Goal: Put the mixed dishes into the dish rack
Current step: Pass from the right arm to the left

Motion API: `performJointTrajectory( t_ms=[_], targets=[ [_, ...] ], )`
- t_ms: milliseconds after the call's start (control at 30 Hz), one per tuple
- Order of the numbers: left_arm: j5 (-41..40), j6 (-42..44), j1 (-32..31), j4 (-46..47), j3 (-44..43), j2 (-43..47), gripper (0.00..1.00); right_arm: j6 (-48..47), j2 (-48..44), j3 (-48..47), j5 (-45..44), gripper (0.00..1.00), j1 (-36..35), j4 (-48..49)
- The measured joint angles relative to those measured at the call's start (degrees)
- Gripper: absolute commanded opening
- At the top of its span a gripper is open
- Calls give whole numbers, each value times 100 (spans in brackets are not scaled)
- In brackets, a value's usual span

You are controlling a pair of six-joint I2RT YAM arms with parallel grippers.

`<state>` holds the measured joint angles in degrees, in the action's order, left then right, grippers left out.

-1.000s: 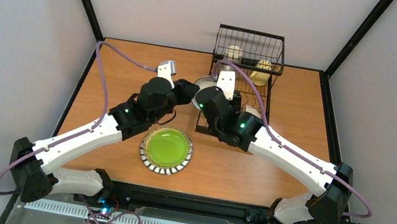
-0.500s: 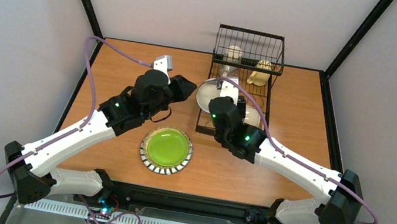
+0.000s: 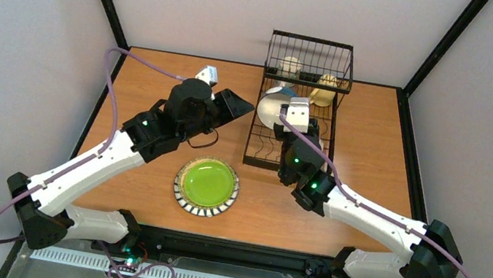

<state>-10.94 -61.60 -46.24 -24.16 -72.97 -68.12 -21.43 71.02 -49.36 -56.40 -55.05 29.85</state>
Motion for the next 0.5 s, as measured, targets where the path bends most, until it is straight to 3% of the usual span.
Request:
performJointTrajectory(
  t_ms=[500],
  targets=[
    [765, -1399, 28, 431, -356, -767, 87, -1626, -511, 920, 562, 2, 306, 2061]
  ],
)
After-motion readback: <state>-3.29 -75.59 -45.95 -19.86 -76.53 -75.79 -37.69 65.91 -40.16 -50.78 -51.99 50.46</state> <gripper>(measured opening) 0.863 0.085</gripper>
